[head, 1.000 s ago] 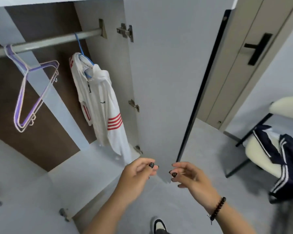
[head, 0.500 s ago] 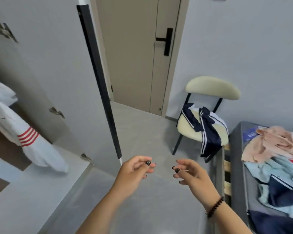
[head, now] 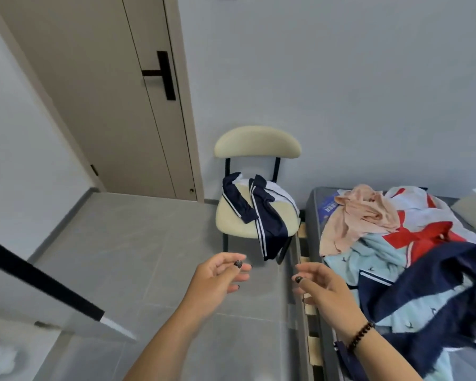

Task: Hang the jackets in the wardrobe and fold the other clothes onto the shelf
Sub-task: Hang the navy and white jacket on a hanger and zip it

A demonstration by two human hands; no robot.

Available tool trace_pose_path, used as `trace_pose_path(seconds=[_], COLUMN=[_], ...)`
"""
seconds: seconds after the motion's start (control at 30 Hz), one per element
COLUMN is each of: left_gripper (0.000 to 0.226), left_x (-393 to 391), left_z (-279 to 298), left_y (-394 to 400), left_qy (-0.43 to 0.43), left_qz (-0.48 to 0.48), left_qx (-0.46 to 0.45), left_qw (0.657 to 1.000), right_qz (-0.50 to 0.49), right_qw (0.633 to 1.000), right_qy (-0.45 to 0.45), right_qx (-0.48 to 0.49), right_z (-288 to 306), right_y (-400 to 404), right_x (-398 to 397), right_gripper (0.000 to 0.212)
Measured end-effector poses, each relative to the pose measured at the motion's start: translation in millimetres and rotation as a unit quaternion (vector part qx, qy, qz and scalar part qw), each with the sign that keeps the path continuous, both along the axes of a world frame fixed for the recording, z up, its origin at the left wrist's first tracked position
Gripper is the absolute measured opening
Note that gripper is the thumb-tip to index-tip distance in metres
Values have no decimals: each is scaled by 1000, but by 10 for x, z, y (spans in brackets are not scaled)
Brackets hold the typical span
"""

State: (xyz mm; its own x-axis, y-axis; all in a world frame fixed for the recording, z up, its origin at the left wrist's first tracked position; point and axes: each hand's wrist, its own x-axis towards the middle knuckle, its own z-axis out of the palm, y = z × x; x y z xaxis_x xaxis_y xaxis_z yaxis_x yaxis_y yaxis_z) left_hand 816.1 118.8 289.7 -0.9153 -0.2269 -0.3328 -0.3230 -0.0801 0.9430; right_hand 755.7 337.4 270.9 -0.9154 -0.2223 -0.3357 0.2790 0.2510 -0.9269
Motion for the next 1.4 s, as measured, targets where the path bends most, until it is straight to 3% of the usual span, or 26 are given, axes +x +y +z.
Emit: trace_pose_path(seconds=[0.27, 0.73, 1.17, 1.4], left_gripper=[20, 23, 19, 19], left_x=[-1024, -3478, -5669, -6569], left_z=[-148, -313, -1007, -1756], left_y=[-124, -683, -813, -868], left_qy=[-36, -71, -148, -240], left_qz=[-14, -60, 53, 116], left_qx=[-3, -12, 55, 83], left_qw=[999, 996, 986, 960], right_qz=[-17, -60, 20, 29], right_qw=[999, 995, 989, 986], right_qy=[-44, -79, -139, -150], right_qx=[13, 1, 54, 67], right_z=[-183, -255, -792, -1326], right_y=[-135, -830, -932, -1095], right_x=[-867, -3049, -5594, -6719], right_gripper=[17, 15, 15, 13])
